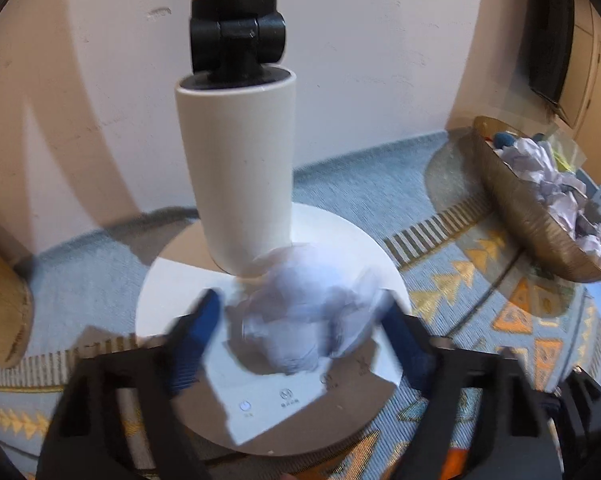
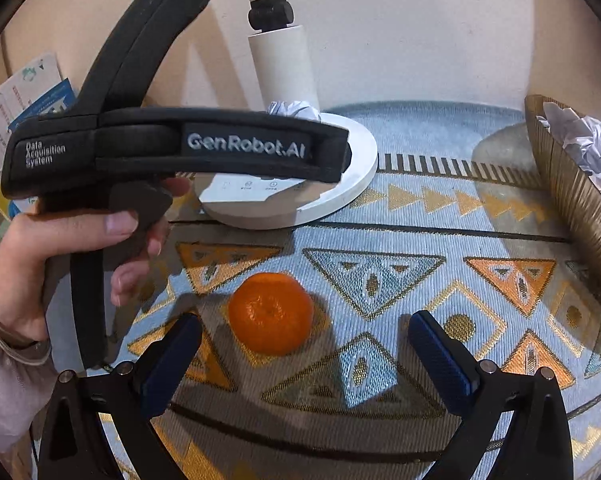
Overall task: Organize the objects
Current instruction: 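Grasp the crumpled paper ball with the left tool while the right tool grasps the orange, then carry the paper ball and orange to the amber bowl and open both tools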
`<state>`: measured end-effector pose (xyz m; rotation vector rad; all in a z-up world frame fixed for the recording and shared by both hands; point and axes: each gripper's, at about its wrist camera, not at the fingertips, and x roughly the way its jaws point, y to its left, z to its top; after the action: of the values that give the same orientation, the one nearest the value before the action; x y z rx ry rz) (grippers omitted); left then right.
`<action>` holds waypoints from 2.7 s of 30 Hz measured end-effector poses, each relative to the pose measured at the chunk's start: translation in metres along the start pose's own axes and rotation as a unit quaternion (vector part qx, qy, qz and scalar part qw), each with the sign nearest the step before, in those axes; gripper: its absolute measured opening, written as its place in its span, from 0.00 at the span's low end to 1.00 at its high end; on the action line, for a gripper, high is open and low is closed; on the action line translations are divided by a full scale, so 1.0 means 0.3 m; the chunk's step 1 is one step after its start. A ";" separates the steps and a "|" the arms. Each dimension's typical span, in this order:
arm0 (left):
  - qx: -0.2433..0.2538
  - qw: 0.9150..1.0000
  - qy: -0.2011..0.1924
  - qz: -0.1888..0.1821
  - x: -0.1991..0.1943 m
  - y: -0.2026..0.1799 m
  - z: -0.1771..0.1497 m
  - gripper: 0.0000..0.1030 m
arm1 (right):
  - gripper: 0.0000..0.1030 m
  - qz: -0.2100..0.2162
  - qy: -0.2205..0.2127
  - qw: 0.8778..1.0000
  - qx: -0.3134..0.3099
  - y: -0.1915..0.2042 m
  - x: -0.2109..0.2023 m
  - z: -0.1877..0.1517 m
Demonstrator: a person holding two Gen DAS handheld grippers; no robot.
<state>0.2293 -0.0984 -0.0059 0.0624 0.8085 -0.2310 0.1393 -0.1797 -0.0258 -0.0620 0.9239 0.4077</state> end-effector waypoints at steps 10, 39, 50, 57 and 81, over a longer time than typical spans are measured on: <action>-0.018 0.999 -0.021 -0.025 -0.023 0.007 -0.015 0.45 | 0.34 -0.028 -0.015 0.999 -0.027 0.063 -0.007 -0.009; -0.040 0.994 -0.096 -0.017 -0.230 -0.230 0.186 0.45 | 0.34 0.051 -0.092 0.986 0.129 -0.391 -0.308 0.089; 0.034 0.988 -0.108 -0.100 -0.186 -0.611 0.315 0.45 | 0.34 0.001 -0.170 0.968 0.184 -0.825 -0.602 0.310; 0.085 0.983 -0.078 -0.141 -0.083 -0.805 0.294 0.45 | 0.34 -0.037 -0.161 0.964 0.206 -1.019 -0.605 0.381; 0.087 0.991 -0.074 -0.067 -0.235 -0.736 0.237 0.99 | 1.00 -0.067 -0.129 0.957 0.250 -1.059 -0.605 0.307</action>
<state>0.1824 -0.3105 0.1014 0.1535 0.6435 -0.4274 0.2299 -0.5092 0.1342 0.3822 0.7356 0.0436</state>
